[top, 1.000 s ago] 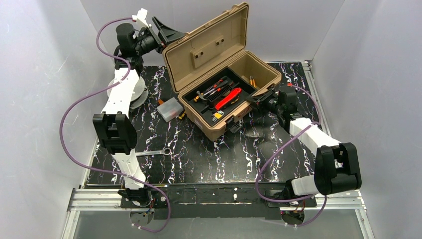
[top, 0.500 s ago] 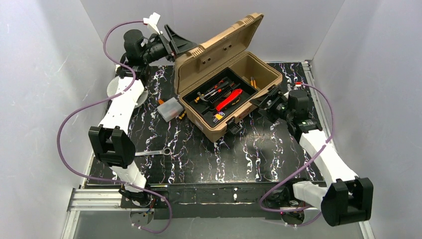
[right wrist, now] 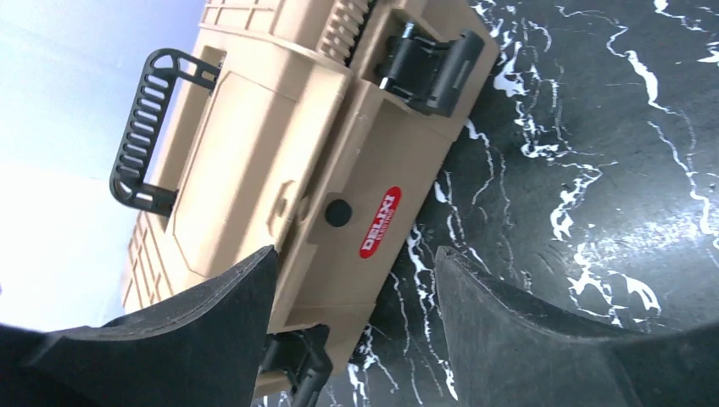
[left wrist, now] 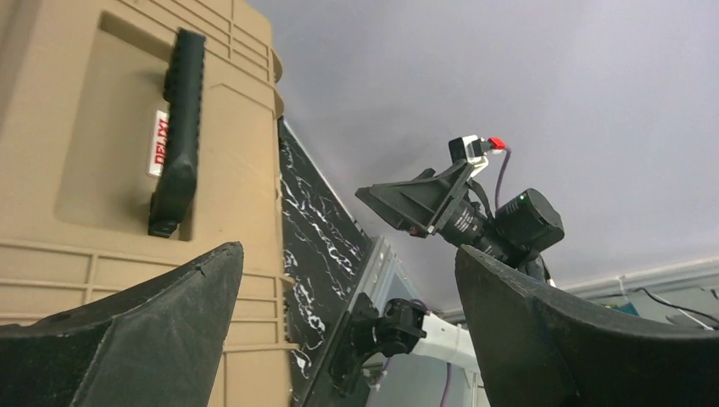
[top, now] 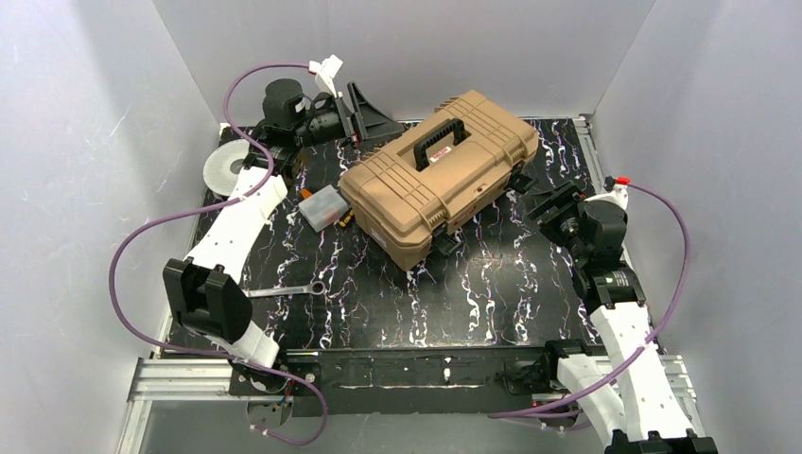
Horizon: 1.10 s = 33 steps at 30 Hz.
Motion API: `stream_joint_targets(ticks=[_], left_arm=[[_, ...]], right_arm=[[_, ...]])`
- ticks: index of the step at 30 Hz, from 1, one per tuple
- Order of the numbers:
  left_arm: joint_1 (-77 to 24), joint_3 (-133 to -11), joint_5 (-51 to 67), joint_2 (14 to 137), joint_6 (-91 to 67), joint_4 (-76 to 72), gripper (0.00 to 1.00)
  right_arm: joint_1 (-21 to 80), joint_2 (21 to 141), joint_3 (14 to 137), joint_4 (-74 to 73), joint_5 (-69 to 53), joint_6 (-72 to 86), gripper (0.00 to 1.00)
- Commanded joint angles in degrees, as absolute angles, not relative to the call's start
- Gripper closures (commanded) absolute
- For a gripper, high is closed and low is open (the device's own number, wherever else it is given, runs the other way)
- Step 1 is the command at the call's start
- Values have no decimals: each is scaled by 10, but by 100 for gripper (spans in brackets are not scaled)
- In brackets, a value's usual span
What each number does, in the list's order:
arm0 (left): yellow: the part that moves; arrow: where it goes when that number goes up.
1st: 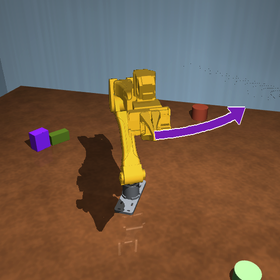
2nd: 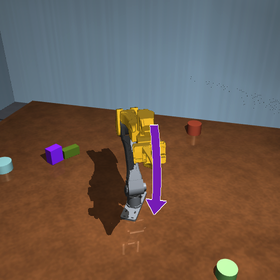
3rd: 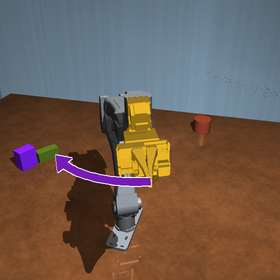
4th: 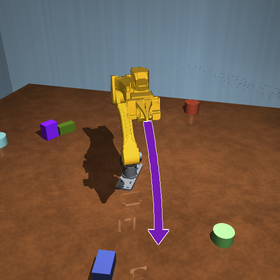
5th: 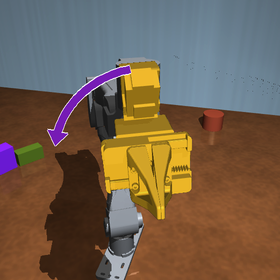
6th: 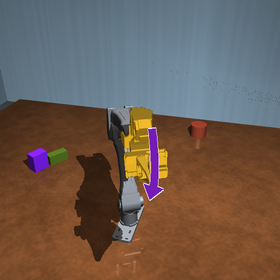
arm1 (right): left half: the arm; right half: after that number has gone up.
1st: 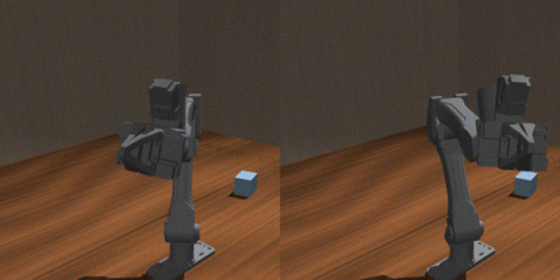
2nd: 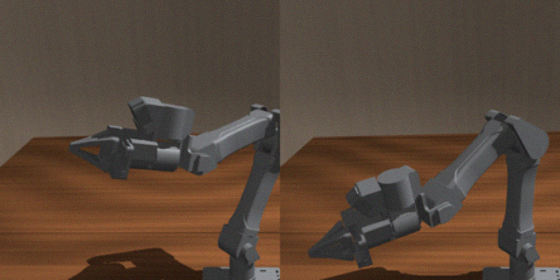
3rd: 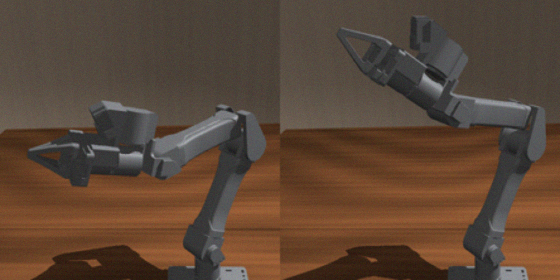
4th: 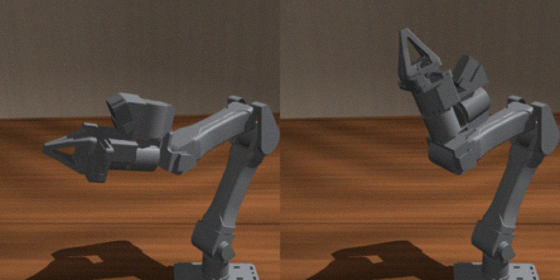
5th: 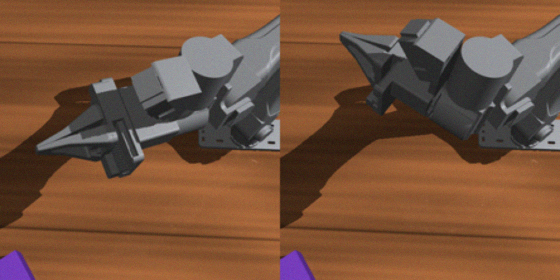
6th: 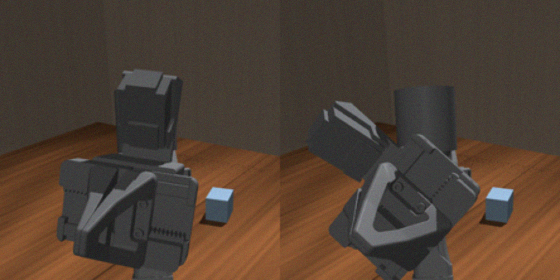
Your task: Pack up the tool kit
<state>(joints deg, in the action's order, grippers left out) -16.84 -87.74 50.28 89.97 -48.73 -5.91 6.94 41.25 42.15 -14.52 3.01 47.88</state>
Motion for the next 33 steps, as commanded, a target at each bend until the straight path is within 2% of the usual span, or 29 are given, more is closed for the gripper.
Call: stream_joint_targets(ticks=[1,4,9,14,24,33], left_arm=[[-165,-955,461,856,-381,78,4],[-165,-994,409,860,-311,165,2],[-166,-1018,308,879,-219,252,2],[-170,-1000,245,899,-176,261,2],[-199,-1022,215,984,-108,247,2],[-200,-998,240,1039,-104,173,2]], right_arm=[[63,432,422,-139,9,431,24],[62,461,441,-134,-50,420,19],[62,522,516,-142,-30,394,18],[46,602,642,-171,-25,337,17],[-74,820,833,-153,-226,282,15],[-86,1011,960,-111,-327,282,15]])
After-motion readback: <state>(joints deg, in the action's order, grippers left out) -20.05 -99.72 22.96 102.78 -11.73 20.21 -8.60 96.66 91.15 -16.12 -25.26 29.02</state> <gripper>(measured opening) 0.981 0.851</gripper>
